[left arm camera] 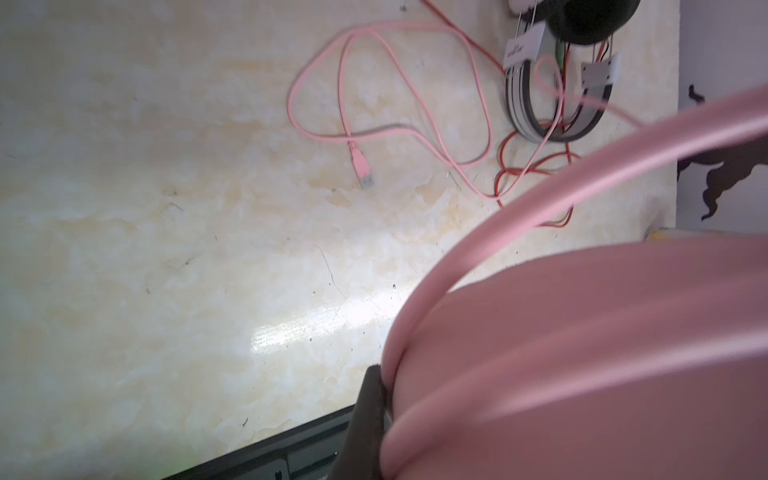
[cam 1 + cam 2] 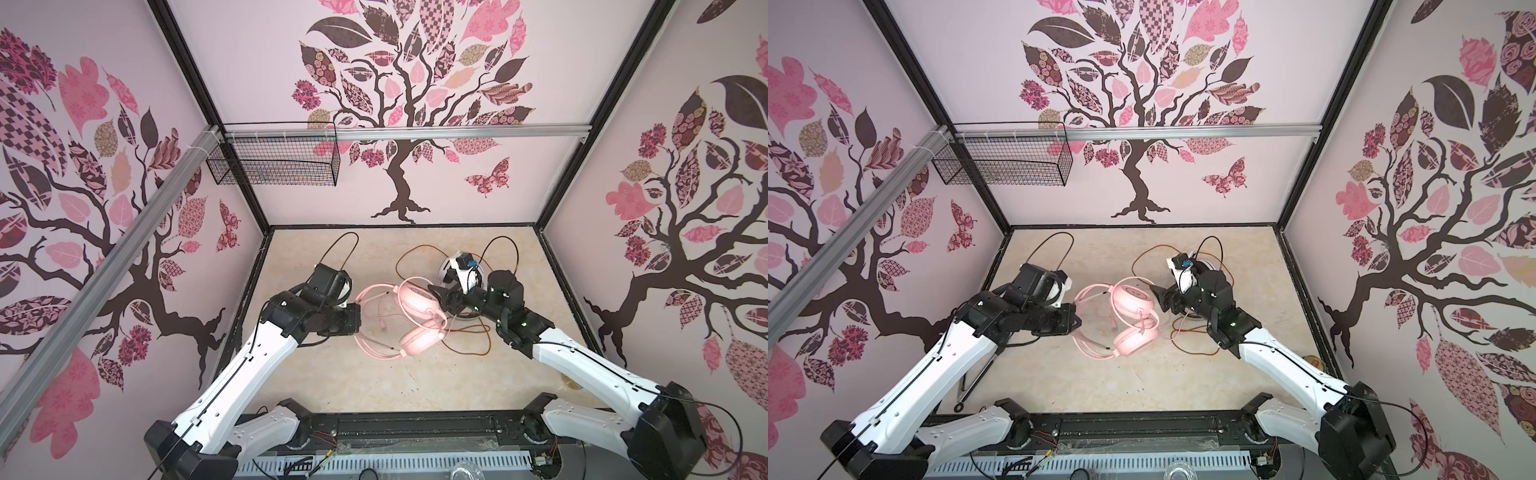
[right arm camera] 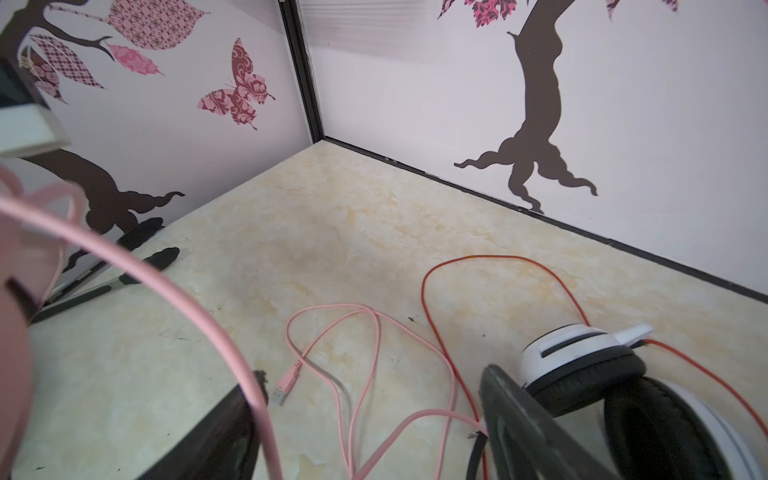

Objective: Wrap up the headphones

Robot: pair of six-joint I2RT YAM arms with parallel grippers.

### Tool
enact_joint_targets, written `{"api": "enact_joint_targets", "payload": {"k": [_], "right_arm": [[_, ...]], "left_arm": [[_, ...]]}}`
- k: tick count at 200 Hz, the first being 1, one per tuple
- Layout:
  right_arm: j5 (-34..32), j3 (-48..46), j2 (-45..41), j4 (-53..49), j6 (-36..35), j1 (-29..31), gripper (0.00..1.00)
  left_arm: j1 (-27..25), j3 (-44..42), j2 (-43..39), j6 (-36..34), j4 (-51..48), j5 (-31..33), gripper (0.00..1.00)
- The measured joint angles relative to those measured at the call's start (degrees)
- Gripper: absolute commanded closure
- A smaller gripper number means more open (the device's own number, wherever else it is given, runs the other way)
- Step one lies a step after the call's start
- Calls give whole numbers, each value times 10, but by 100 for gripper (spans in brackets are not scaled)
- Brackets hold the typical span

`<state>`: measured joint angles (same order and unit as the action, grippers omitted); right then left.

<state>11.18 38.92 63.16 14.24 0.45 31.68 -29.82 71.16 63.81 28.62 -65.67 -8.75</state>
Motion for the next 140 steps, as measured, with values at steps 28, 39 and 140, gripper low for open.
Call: {"api": "enact_joint_targets", "payload": {"k": [28,39,140], "right_arm": [[28,-63,-3,17,25,0,16],[40,-78,-3,19,33,0,16],[130,-34,117,169,68,0,35]], "left_arm": [[2,76,23,-3,-2,12,100],[2,90,26,-2,-2,10,100],[3,78,26,27,35,-106,100]]}}
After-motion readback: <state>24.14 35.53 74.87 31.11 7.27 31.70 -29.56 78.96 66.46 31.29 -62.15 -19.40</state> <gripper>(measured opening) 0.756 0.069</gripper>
